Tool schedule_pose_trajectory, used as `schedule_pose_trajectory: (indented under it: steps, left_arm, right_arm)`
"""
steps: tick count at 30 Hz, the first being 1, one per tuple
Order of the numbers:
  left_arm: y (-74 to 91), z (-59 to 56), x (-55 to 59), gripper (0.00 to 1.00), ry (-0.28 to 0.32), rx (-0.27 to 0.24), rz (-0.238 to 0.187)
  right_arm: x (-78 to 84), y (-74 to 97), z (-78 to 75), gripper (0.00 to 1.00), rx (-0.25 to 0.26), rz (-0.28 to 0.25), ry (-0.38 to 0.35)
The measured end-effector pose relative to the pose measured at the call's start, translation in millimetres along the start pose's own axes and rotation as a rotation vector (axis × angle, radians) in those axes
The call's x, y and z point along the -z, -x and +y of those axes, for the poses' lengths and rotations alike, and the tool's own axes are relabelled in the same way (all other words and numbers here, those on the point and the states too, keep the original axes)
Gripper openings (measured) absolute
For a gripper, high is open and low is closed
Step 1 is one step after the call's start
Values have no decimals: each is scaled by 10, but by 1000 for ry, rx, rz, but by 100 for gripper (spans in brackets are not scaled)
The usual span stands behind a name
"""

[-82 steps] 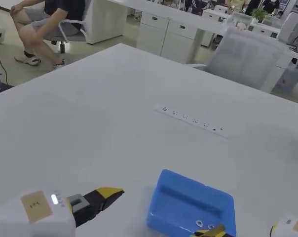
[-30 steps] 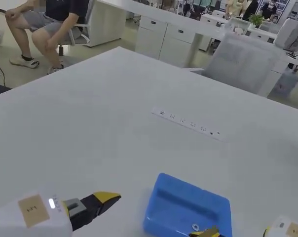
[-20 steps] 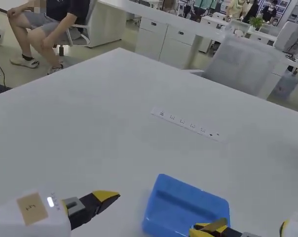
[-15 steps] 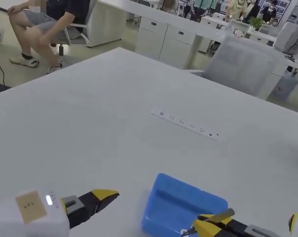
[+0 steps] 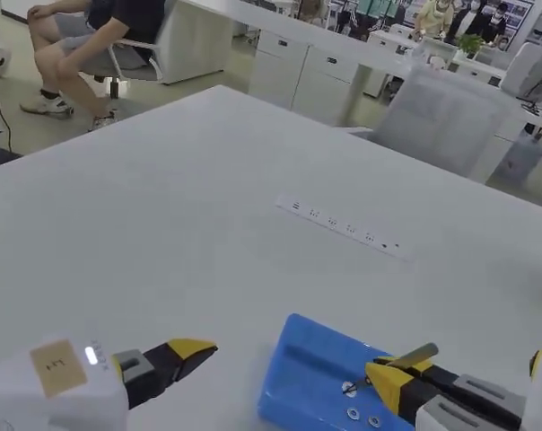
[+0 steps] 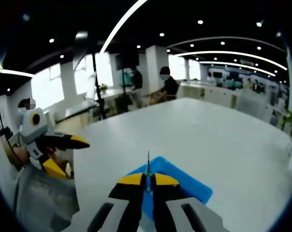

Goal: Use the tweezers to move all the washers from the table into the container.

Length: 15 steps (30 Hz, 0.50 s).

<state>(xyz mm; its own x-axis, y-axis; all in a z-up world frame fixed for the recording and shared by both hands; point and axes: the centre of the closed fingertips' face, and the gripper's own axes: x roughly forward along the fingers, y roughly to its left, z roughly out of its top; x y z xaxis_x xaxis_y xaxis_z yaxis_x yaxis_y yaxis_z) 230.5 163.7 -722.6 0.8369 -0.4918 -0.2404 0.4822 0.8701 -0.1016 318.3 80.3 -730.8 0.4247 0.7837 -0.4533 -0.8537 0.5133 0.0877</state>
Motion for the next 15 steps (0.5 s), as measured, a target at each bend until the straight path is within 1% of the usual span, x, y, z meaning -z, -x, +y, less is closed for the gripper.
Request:
schedule_pose_trajectory:
  steps: [2, 5, 7, 9, 13, 15]
  left_arm:
    - [4, 10, -7, 56, 2, -4, -4]
    - [7, 17, -9, 55, 6, -6, -6]
    - [8, 19, -7, 55, 5, -6, -6]
    - [7, 16, -3, 55, 3, -5, -4]
    - [7, 12, -3, 55, 2, -4, -4]
    - [8, 10, 0, 55, 3, -3, -2]
  right_arm:
    - [28, -51, -50, 3, 4, 12, -3]
    - [100, -128, -135, 3, 5, 33, -27]
    - [123, -155, -166, 3, 9, 38, -31]
    - [177, -204, -223, 3, 12, 55, -49]
    - [236, -262, -273, 3, 14, 72, -74]
    - [285, -300, -290, 3, 14, 89, -83]
